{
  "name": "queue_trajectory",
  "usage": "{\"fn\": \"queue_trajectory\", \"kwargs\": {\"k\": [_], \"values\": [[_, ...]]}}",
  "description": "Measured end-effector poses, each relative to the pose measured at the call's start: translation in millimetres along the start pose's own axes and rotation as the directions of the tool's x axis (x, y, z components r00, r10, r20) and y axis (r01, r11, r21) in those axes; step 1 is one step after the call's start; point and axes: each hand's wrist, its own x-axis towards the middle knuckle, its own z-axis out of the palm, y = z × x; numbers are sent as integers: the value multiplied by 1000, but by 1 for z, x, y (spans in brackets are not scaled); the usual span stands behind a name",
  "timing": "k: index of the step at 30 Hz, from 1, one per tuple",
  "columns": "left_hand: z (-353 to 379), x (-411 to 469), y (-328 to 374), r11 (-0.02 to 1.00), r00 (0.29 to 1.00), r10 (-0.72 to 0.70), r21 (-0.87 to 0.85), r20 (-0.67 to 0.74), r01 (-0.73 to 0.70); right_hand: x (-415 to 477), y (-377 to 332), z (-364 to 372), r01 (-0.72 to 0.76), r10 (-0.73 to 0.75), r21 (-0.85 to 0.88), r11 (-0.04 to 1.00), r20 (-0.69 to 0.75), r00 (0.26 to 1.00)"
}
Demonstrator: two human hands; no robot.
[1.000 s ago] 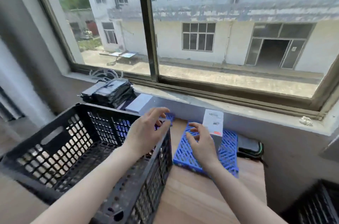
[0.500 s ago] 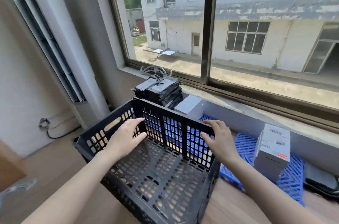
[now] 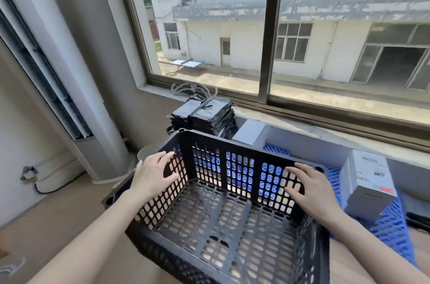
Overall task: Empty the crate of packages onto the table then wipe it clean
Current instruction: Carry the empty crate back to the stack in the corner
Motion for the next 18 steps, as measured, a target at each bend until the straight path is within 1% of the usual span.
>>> {"fn": "queue_trajectory", "kwargs": {"k": [4, 7, 10, 13, 15, 18], "values": [[3, 19, -29, 999, 999, 29, -28, 37, -28, -19, -17, 4, -119, 119, -23, 993, -6, 993], [5, 27, -45, 992, 996, 51, -118, 78, -41, -36, -28, 1, -260, 260, -31, 965, -2, 966], [6, 33, -60, 978, 994, 41, -207, 103, -19, -57, -37, -5, -453, 453, -43, 890, -5, 891], [7, 37, -67, 971, 996, 73, -231, 60, -58, -74, -42, -7, -623, 622, 4, 782, -36, 782], [5, 38, -66, 965, 996, 78, -252, 33, -67, -76, -46, -8, -643, 643, 16, 765, -41, 765], [-2, 41, -65, 975, 992, 114, -196, 49, -103, -79, -50, -12, -636, 636, 4, 772, -39, 771]]}}
